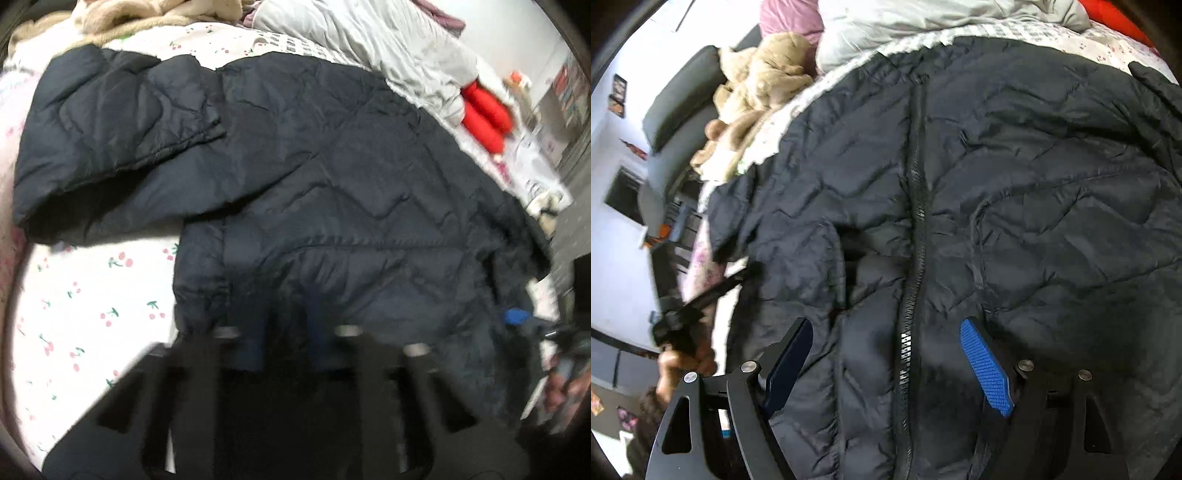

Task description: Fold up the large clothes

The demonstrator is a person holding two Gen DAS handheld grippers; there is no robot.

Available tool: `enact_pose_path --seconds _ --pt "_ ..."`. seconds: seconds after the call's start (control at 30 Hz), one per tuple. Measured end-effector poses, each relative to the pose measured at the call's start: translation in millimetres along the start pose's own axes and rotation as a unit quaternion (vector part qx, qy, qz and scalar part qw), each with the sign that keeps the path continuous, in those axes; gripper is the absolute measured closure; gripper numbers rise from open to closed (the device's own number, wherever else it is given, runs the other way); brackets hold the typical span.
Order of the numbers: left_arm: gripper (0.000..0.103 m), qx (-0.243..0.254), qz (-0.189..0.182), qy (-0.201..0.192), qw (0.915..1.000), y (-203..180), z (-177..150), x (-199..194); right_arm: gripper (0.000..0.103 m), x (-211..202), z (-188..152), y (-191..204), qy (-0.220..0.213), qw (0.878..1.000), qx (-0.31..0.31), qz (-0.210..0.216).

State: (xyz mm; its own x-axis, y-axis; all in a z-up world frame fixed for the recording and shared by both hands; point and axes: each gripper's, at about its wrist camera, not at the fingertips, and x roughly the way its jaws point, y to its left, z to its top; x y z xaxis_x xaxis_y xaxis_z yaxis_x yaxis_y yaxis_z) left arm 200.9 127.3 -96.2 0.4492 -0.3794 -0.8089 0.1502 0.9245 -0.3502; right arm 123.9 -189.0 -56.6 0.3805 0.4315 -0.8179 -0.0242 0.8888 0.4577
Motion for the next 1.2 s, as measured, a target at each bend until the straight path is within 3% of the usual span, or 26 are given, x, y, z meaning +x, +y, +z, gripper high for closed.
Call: enact_pose_path --seconds 0.07,0.27,0.43,0.5,0.57,0.63,0.7,0.77,0.83,0.97,1.03,1.1,1.2 --pt "0.099 0.002 -0.012 0.006 0.9999 -1 -2 -6 0.019 2 -2 3 0.003 1.000 -0.003 0.002" --pt "0.100 0.094 -0.023 0.003 0.9953 -21 -22 -43 0.019 -1 -2 3 -0.007 1.000 -0.002 -0.006" --pt "0.100 0.177 0.013 0.074 0.9812 -27 -57 -45 0.019 -7 -3 -1 -0.012 1.000 0.004 -0.014" --pt "0.099 0.182 0.027 0.098 0.9780 -21 -65 -44 0.019 -9 -3 -3 -0.013 1.000 0.007 -0.016" --pt "0.098 0.159 0.012 0.100 0.9821 -13 -63 -51 0.019 -13 -3 -6 -0.012 1.000 0.013 -0.016" --pt "0.083 0.139 0.007 0.086 0.9866 -6 -58 -63 0.019 -17 -1 -11 -0.014 1.000 0.019 -0.016" --pt "0.055 0.128 0.003 0.056 0.9903 -8 -51 -78 0.019 -23 1 -17 -0.021 0.999 0.024 -0.018" --pt "0.047 0.125 -0.013 0.018 0.9919 -17 -43 -89 0.019 -30 3 -23 -0.030 0.999 0.026 -0.024" --pt "0.046 0.121 -0.030 0.004 0.9922 -28 -39 -90 0.019 -34 6 -30 -0.037 0.998 0.028 -0.033" --pt "0.046 0.161 -0.034 0.032 0.9859 -54 -38 -81 0.019 -40 7 -46 -0.038 0.997 0.037 -0.057" --pt "0.045 0.178 -0.041 0.015 0.9830 -64 -38 -87 0.019 -41 5 -55 -0.033 0.996 0.048 -0.066" --pt "0.038 0.172 -0.045 0.010 0.9841 -73 -35 -82 0.019 -43 4 -66 -0.030 0.995 0.056 -0.072" --pt "0.038 0.186 -0.020 0.071 0.9798 -87 -45 -49 0.019 -45 3 -83 -0.023 0.992 0.072 -0.100"
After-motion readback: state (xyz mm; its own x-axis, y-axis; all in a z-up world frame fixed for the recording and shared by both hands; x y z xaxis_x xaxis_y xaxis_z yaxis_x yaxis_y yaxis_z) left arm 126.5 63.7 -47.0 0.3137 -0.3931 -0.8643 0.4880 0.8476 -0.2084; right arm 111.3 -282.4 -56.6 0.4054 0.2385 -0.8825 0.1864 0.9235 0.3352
